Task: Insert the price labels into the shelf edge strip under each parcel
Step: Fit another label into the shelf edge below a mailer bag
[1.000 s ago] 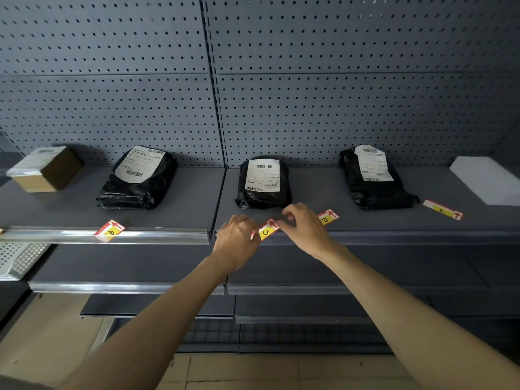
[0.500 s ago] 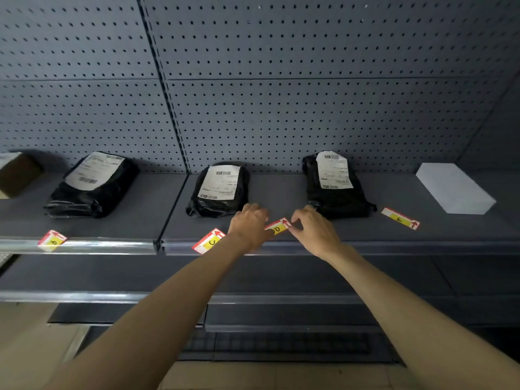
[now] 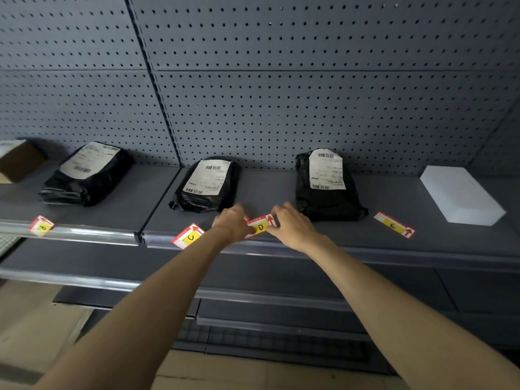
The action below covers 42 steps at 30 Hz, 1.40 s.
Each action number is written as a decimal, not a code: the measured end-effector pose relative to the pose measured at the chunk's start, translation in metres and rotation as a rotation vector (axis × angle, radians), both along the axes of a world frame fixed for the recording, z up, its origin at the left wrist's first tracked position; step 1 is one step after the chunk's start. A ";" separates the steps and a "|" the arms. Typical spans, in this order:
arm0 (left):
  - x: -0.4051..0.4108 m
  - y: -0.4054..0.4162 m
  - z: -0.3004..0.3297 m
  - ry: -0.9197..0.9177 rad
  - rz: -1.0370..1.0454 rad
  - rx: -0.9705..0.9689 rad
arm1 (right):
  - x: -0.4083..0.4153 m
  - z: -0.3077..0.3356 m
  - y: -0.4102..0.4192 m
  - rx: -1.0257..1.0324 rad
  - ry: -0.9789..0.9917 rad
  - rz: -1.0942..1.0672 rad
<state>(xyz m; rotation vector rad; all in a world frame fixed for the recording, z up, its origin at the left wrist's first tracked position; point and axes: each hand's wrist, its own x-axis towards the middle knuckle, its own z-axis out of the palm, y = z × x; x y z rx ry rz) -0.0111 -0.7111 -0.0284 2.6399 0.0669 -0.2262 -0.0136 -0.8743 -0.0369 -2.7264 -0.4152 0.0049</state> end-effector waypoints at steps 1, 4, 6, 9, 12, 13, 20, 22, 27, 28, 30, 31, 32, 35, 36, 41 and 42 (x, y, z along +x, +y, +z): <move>0.000 -0.001 0.000 -0.027 0.007 -0.060 | 0.001 0.000 -0.001 0.015 0.000 -0.002; -0.004 -0.007 0.007 -0.119 -0.017 -0.255 | 0.000 0.003 -0.005 0.120 -0.006 0.007; -0.008 -0.014 0.013 -0.149 -0.070 -0.342 | -0.002 0.009 -0.013 0.236 -0.004 -0.012; -0.012 -0.026 0.024 -0.156 -0.134 -0.420 | -0.009 0.022 -0.036 0.412 -0.041 -0.105; -0.016 -0.043 0.031 -0.150 -0.183 -0.441 | -0.023 0.034 -0.068 0.490 -0.038 -0.173; -0.018 -0.051 0.032 -0.146 -0.202 -0.449 | -0.029 0.037 -0.079 0.518 -0.010 -0.194; -0.040 -0.116 0.030 -0.162 -0.380 -0.423 | -0.081 0.048 -0.141 0.620 0.079 -0.228; -0.045 -0.128 0.026 -0.173 -0.407 -0.404 | -0.086 0.046 -0.153 0.633 0.079 -0.252; -0.056 -0.138 0.008 -0.235 -0.385 -0.295 | -0.088 0.029 -0.170 0.612 0.061 -0.265; -0.059 -0.137 0.002 -0.254 -0.358 -0.253 | -0.087 0.025 -0.171 0.602 0.058 -0.265; -0.066 -0.133 -0.010 -0.273 -0.315 -0.138 | -0.087 0.019 -0.175 0.585 0.049 -0.259; -0.070 -0.130 -0.016 -0.280 -0.308 -0.088 | -0.086 0.016 -0.176 0.576 0.040 -0.256; -0.072 -0.127 -0.021 -0.291 -0.303 -0.051 | -0.086 0.014 -0.178 0.568 0.027 -0.256; -0.080 -0.123 -0.030 -0.344 -0.276 -0.005 | -0.083 0.011 -0.181 0.561 0.009 -0.259; -0.082 -0.124 -0.031 -0.361 -0.276 -0.001 | -0.082 0.011 -0.181 0.567 0.005 -0.259; -0.084 -0.129 -0.032 -0.444 -0.335 0.083 | -0.078 0.012 -0.177 0.594 -0.008 -0.240; -0.084 -0.129 -0.032 -0.466 -0.346 0.107 | -0.078 0.012 -0.175 0.597 -0.006 -0.233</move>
